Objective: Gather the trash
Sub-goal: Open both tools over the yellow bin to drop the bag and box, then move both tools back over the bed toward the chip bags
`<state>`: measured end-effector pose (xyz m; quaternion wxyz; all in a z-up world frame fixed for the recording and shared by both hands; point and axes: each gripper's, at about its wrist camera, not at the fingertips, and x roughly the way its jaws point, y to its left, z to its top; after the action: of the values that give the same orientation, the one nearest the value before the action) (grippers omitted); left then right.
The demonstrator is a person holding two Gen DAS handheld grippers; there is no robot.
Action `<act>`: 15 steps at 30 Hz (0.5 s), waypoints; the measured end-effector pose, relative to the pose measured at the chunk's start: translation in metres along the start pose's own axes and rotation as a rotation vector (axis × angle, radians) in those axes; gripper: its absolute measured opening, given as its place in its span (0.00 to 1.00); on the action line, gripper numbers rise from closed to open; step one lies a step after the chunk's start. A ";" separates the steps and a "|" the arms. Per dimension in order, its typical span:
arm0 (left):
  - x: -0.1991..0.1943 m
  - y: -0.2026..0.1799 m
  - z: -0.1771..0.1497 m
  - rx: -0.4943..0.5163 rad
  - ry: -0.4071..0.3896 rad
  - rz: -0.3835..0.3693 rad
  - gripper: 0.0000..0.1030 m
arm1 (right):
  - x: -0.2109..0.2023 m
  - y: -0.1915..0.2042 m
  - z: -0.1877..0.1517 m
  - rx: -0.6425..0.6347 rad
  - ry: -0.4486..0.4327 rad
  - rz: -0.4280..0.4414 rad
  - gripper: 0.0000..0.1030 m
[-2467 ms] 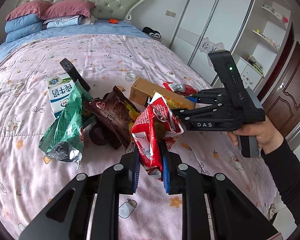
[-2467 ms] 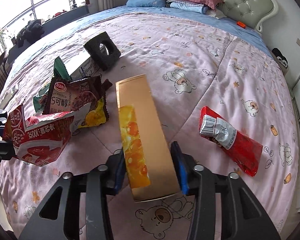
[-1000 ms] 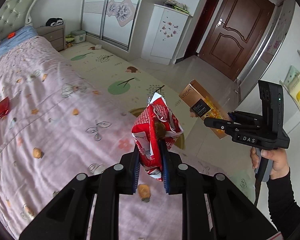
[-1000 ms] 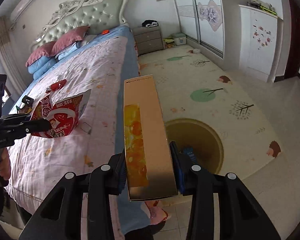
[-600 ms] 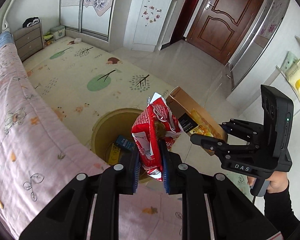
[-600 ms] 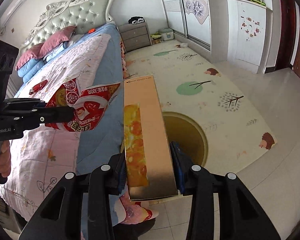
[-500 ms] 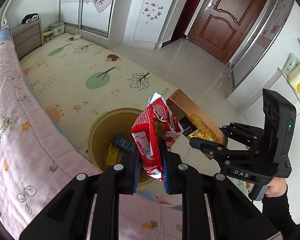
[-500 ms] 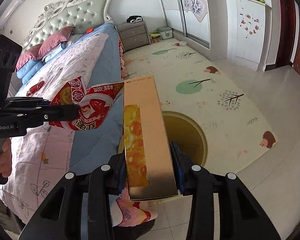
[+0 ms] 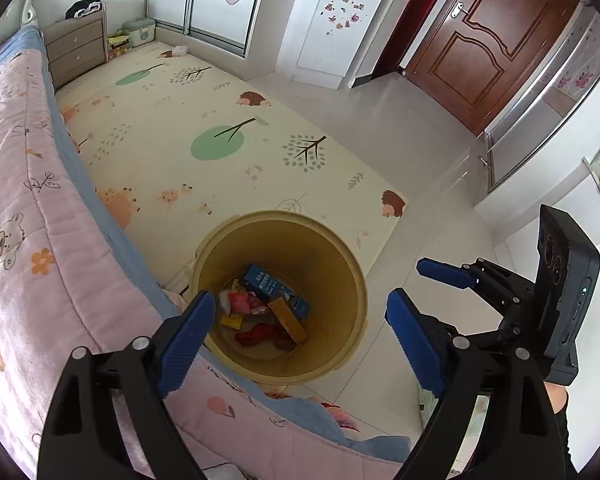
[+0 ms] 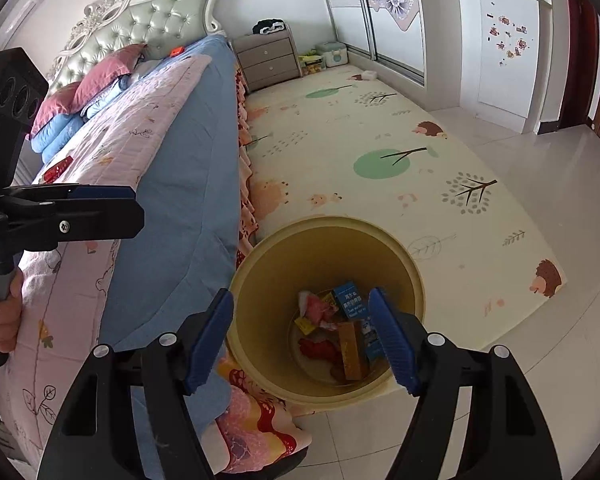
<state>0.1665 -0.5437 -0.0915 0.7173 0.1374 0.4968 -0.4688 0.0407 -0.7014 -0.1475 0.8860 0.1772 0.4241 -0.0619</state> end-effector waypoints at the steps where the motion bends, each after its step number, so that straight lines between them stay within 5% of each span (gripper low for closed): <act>1: 0.000 0.001 0.001 0.001 -0.004 0.002 0.85 | -0.001 0.001 0.000 -0.001 0.001 0.001 0.66; 15: -0.065 0.006 -0.029 0.022 -0.106 0.082 0.83 | -0.063 0.040 0.011 -0.066 -0.118 0.004 0.64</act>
<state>0.1504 -0.4862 -0.0519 0.7596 0.1405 0.4468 -0.4513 0.0192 -0.6711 -0.0816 0.9148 0.1448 0.3728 -0.0567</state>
